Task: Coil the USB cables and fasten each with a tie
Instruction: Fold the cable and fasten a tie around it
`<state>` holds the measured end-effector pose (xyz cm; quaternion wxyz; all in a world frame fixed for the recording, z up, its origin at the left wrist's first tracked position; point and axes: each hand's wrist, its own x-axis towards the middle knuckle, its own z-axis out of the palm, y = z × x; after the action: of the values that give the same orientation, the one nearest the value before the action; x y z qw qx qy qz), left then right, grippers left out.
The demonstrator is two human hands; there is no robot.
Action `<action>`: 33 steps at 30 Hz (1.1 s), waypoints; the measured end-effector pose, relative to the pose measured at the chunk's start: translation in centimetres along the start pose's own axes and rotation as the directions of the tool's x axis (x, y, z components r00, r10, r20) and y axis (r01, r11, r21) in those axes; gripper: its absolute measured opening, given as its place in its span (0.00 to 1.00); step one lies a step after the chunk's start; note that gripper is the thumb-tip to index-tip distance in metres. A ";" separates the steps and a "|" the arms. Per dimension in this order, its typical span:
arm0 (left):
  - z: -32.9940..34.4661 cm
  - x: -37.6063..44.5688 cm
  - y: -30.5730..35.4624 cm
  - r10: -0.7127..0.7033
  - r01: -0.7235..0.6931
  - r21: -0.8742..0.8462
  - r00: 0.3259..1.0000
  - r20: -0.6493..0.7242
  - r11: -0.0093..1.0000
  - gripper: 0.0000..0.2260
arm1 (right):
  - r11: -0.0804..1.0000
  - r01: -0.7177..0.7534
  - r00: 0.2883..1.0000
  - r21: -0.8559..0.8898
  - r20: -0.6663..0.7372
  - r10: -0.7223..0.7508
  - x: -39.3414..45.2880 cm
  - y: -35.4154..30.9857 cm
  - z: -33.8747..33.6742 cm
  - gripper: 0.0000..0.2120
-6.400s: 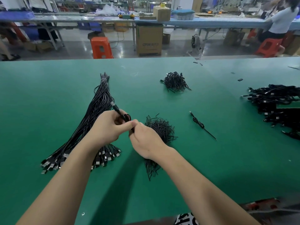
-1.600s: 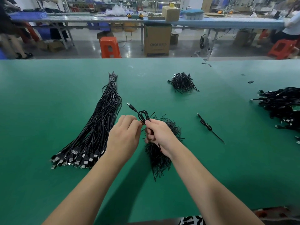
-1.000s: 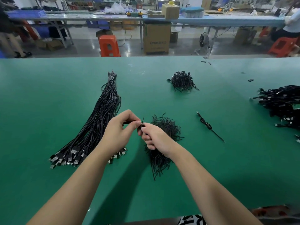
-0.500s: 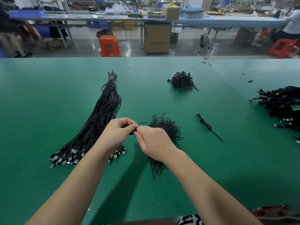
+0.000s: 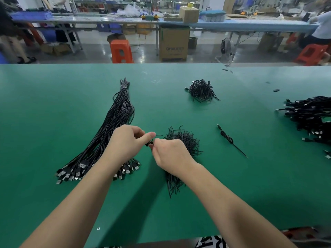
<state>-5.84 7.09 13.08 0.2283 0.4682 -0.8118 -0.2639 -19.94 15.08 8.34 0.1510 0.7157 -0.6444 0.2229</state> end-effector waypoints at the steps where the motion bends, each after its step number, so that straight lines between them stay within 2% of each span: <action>1: 0.0 0.0 0.1 0.021 -0.022 0.018 0.999 0.024 1.000 0.11 | 1.000 0.001 1.000 -0.024 0.003 -0.001 0.0 0.0 0.0 0.09; 3: 0.0 -0.1 0.1 0.037 -0.040 0.039 0.996 0.081 0.998 0.07 | 0.998 0.001 1.000 -0.059 0.003 -0.001 -0.1 0.0 0.2 0.10; 8: 0.2 -0.2 0.2 0.053 -0.076 0.148 0.986 0.157 0.986 0.06 | 0.988 0.003 1.000 -0.152 0.028 0.002 -0.4 -0.3 0.7 0.14; 11: 0.6 -0.4 0.5 0.032 -0.059 0.297 0.995 0.097 0.953 0.06 | 0.977 -0.009 0.998 -0.214 0.063 0.023 -0.5 -0.4 0.9 0.15; 14: 1.3 -0.6 0.9 0.062 -0.065 0.371 0.998 0.020 0.927 0.06 | 0.965 -0.034 0.994 -0.261 0.092 0.060 -0.5 -0.5 1.2 0.16; 18: 1.8 -0.6 1.2 0.124 -0.121 0.430 0.992 0.021 0.895 0.06 | 0.964 -0.066 0.992 -0.259 0.085 0.091 -0.4 -0.3 1.4 0.17; 21: 1.9 -0.4 1.2 0.089 -0.105 0.379 0.994 0.058 0.919 0.05 | 0.968 -0.079 0.993 -0.238 0.068 0.097 -0.4 -0.1 1.2 0.16; 24: 1.9 -0.2 1.0 0.017 -0.043 0.259 0.995 0.100 0.965 0.04 | 0.977 -0.088 0.993 -0.193 0.065 0.102 -0.5 0.0 1.2 0.13; 27: 1.9 0.1 0.7 -0.004 -0.012 0.135 0.992 0.123 0.991 0.03 | 0.980 -0.087 0.991 -0.181 0.085 0.104 -0.6 0.1 1.3 0.05; 28: 1.9 0.1 0.6 0.002 -0.018 0.119 0.992 0.128 0.993 0.03 | 0.986 -0.094 0.988 -0.139 0.107 0.109 -0.6 0.3 1.4 0.02; 31: 2.1 0.0 0.4 0.049 -0.067 0.131 0.989 0.139 0.989 0.04 | 0.967 -0.241 0.935 0.085 0.287 0.208 -0.2 0.4 0.9 0.07; 32: 2.2 -0.1 0.3 0.070 -0.091 0.148 0.988 0.140 0.985 0.04 | 0.925 -0.333 0.893 0.184 0.376 0.247 0.1 0.4 0.7 0.07; 33: 2.2 -0.1 0.1 0.095 -0.118 0.165 0.986 0.138 0.979 0.04 | 0.833 -0.453 0.836 0.316 0.477 0.273 0.3 0.6 0.5 0.08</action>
<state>-7.23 7.72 11.50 0.1477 0.4239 -0.8686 -0.2099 -20.42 14.46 8.01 -0.1908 0.6223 -0.7253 0.2242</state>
